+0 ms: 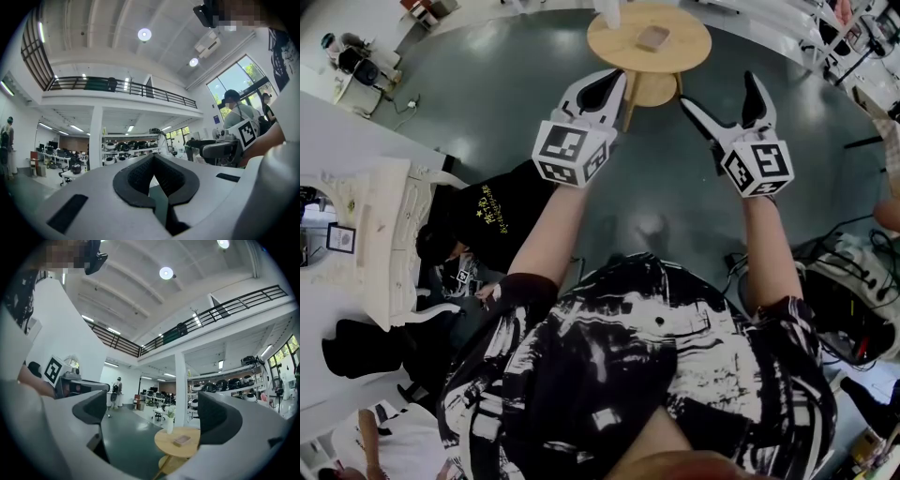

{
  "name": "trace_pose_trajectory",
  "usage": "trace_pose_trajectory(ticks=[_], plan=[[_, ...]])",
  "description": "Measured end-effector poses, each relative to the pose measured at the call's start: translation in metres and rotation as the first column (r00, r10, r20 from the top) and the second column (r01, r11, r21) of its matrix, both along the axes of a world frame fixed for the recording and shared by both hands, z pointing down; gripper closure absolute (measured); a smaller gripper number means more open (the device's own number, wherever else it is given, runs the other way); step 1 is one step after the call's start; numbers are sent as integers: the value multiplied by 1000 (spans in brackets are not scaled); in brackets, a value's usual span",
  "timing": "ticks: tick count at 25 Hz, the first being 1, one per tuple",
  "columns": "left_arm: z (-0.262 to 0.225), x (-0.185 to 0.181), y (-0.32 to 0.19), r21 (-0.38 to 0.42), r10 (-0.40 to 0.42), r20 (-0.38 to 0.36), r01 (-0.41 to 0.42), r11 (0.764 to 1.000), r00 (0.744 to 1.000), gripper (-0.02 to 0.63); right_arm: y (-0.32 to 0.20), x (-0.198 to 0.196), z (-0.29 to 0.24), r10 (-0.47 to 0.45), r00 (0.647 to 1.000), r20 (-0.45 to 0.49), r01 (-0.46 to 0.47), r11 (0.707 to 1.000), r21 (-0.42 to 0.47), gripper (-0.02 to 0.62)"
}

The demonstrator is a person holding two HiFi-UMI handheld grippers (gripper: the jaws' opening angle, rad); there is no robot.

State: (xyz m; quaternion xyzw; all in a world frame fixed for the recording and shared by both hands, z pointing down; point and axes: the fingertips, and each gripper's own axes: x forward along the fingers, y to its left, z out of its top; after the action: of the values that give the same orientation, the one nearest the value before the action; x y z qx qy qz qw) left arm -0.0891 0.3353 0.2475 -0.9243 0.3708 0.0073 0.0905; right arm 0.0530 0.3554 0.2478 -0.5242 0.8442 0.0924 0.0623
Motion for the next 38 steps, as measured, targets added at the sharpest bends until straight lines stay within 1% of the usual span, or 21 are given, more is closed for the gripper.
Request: trace_pose_trajectory(ticks=[6,11,15,19,24,28,32,35,38], plan=[[1,-1,-1,-5,-4,1,4,1000,1000,606,0,3,3,-13,1000,12,13,1000,-13,20],[5,7,-3,-12,-10,3,10,1000,1000,606,4,16,5,-17,1000,21,17,1000,-21,20],[5,21,-1,-9,-21,10,21,1000,1000,606,12,32,7,-26,1000,13,27,999,-25,20],[11,43,4,-5,-40,19,40,999,999,606,21,59,12,-41,999,-2,40,999,-22,20],[21,63,6,-22,-45,30,46,999,999,606,25,82,16,-53,999,4,53,998,-21,20],[27,66,-5,-27,-55,43,56,998,998,606,10,90,21,-59,998,14,59,998,-28,20],[34,61,-30,-37,-62,41,63,997,997,606,-15,91,27,-54,998,17,54,998,-33,20],[40,55,-58,-36,-59,34,61,998,998,606,-44,88,32,-48,999,17,48,998,-34,20],[47,47,-100,-33,-57,19,57,998,998,606,-83,80,35,-42,999,3,42,999,-31,20]])
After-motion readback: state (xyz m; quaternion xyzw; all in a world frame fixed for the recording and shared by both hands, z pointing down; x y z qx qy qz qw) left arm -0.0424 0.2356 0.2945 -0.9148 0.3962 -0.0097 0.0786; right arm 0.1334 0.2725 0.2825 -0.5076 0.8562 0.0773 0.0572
